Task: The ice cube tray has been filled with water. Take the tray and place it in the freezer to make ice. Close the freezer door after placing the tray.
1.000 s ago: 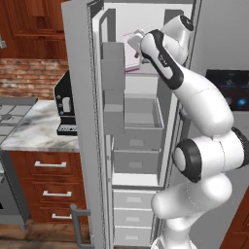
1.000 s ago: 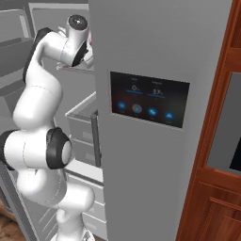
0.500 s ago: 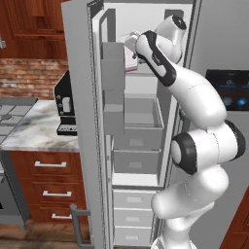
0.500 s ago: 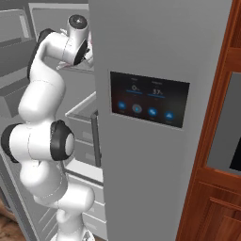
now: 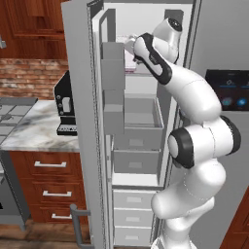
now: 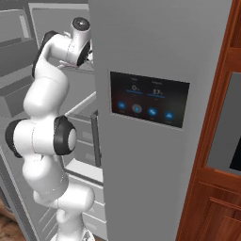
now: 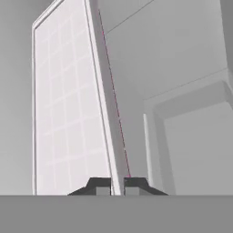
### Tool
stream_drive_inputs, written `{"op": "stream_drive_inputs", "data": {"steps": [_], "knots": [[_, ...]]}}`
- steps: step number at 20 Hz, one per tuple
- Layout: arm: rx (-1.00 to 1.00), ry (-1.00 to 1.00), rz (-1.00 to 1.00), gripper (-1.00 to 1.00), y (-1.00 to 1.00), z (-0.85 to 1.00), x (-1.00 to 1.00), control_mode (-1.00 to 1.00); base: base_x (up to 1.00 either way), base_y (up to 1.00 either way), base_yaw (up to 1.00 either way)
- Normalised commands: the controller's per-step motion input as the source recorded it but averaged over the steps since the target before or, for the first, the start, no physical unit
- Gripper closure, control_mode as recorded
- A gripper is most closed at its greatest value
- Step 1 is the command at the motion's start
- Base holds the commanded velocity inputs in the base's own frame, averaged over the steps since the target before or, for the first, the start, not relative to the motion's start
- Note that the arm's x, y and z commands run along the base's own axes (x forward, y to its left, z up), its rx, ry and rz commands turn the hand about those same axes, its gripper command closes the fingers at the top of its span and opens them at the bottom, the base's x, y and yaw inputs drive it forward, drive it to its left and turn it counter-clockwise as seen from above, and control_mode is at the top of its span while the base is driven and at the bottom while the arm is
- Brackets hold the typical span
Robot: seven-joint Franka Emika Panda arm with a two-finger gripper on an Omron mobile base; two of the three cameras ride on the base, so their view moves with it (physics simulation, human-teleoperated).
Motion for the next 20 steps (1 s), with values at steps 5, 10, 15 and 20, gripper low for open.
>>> {"op": "stream_drive_inputs", "data": {"steps": [5,10,15,20], "knots": [[-0.08,0.0,0.0,1.0,0.13,-0.29,0.2,-1.0,0.0,0.0,0.0],[-0.04,-0.01,-0.05,-1.0,0.1,-0.06,0.02,-1.0,0.0,0.0,0.0],[0.04,-0.08,-0.13,-1.0,-0.1,0.0,-0.53,-1.0,0.0,0.0,0.0],[0.05,-0.11,-0.1,-1.0,-0.06,0.01,-0.49,-1.0,0.0,0.0,0.0]]}}
